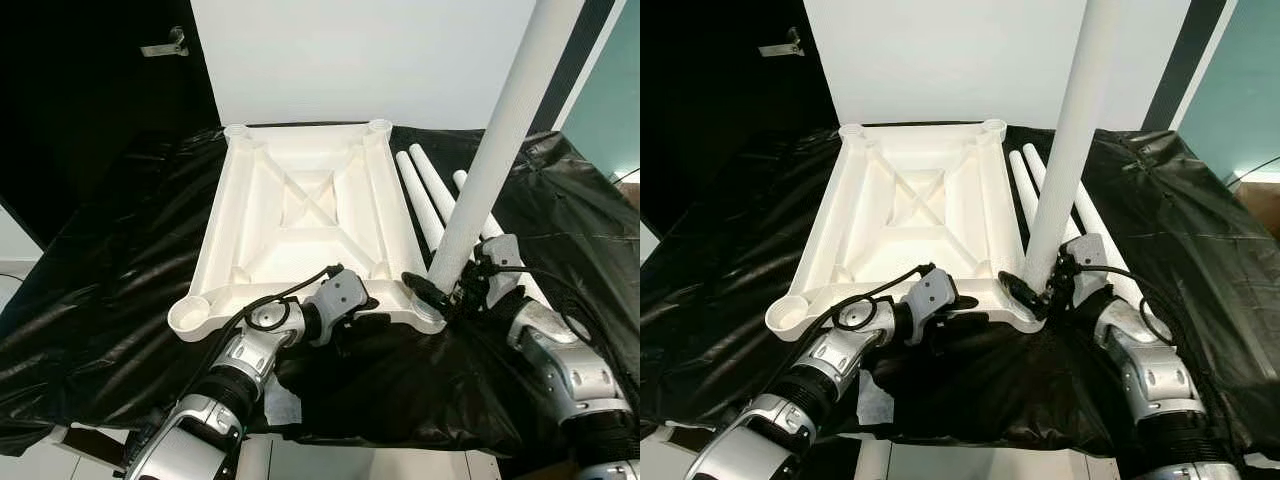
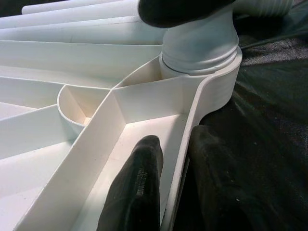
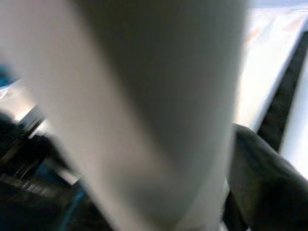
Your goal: Building children table
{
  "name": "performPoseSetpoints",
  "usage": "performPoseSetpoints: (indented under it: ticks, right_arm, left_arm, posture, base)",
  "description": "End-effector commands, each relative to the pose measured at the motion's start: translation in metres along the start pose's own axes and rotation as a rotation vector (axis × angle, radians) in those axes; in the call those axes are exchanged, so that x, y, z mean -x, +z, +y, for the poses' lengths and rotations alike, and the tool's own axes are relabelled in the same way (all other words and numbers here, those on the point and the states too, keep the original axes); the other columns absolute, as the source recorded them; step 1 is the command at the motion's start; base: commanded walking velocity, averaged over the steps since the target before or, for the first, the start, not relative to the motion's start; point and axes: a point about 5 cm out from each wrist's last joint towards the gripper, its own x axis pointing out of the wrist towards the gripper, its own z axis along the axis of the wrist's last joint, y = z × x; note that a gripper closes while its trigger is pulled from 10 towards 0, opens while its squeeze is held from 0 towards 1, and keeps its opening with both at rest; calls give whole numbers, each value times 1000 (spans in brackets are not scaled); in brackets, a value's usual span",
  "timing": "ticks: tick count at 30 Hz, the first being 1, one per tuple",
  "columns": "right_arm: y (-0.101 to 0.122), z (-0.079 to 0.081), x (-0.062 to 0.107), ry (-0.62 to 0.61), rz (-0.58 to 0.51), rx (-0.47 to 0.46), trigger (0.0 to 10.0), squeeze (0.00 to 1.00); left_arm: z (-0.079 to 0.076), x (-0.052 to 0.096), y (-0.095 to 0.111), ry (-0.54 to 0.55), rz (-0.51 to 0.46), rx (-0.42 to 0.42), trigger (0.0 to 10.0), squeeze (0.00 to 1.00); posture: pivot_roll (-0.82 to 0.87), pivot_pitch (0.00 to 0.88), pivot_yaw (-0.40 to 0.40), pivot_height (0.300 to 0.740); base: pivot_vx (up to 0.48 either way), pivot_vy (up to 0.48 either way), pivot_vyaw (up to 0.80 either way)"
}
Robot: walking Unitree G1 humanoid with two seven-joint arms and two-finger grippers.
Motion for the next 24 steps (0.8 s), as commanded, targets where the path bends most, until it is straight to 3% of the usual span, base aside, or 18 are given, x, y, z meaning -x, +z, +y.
performPoseSetpoints:
  ticks: [1, 11, 12, 13, 15, 16, 18, 19, 24]
  right_arm:
    - [-1, 1, 1, 37, 18, -8, 0, 0]
    - [-9, 1, -2, 54, 56, -51, 0, 0]
    - [-14, 3, -10, -114, 43, -65, 0, 0]
    - [-14, 3, -10, -114, 43, -65, 0, 0]
    - [-22, 6, -14, -342, 41, -80, 0, 0]
    - [-22, 6, -14, -342, 41, -80, 0, 0]
    - [-35, 18, -10, -507, 52, -108, 0, 0]
    - [-40, 27, -9, -548, 56, -125, 0, 0]
    - [-43, 44, -12, -593, 34, -165, 0, 0]
  left_arm:
    - [-32, -2, -43, -122, 155, 122, 10000, 0]
    - [-29, 1, -43, -117, 160, 117, 10000, 0]
    - [-28, 1, -44, -118, 163, 115, 10000, 0]
    - [-28, 1, -44, -118, 163, 115, 10000, 0]
    - [-27, 1, -43, -119, 164, 113, 10000, 0]
    - [-27, 1, -43, -119, 164, 113, 10000, 0]
    - [-27, 1, -43, -117, 164, 112, 10000, 0]
    - [-26, 1, -42, -116, 162, 112, 10000, 0]
    - [-26, 1, -42, -115, 162, 112, 10000, 0]
  posture:
    - [-34, 0, -25, 740]
    - [-32, 0, -17, 740]
    - [-35, 0, -14, 740]
    - [-35, 0, -14, 740]
    - [-35, 0, -14, 740]
    - [-35, 0, -14, 740]
    - [-28, 0, -18, 740]
    - [-28, 0, -18, 740]
    - [-19, 0, -15, 740]
  base:
    - [0, 0, 0]
    - [0, 0, 0]
    - [0, 0, 0]
    - [0, 0, 0]
    - [0, 0, 0]
    - [0, 0, 0]
    - [0, 0, 0]
    - [0, 0, 0]
    - [0, 0, 0]
